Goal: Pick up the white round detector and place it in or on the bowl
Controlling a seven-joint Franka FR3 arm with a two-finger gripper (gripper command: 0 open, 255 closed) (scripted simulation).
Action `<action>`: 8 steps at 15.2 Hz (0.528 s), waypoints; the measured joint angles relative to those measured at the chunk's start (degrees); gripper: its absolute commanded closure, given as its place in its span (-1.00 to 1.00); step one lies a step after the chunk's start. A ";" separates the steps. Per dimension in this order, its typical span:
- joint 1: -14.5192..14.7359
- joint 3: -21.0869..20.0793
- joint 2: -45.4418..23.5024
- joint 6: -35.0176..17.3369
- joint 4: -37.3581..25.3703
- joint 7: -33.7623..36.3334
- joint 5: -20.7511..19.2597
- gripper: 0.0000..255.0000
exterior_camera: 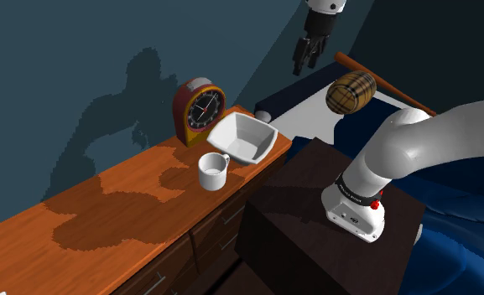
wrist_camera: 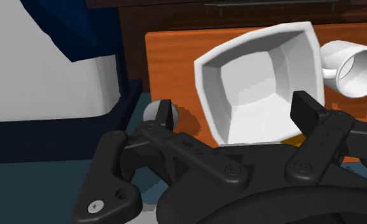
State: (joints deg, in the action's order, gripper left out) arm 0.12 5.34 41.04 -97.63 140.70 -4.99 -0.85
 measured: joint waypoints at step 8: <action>-0.85 2.22 -11.27 -17.23 5.99 -1.28 -1.36 -1.00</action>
State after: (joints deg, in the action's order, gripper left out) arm -0.73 7.56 29.77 -114.86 146.69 -6.28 -2.21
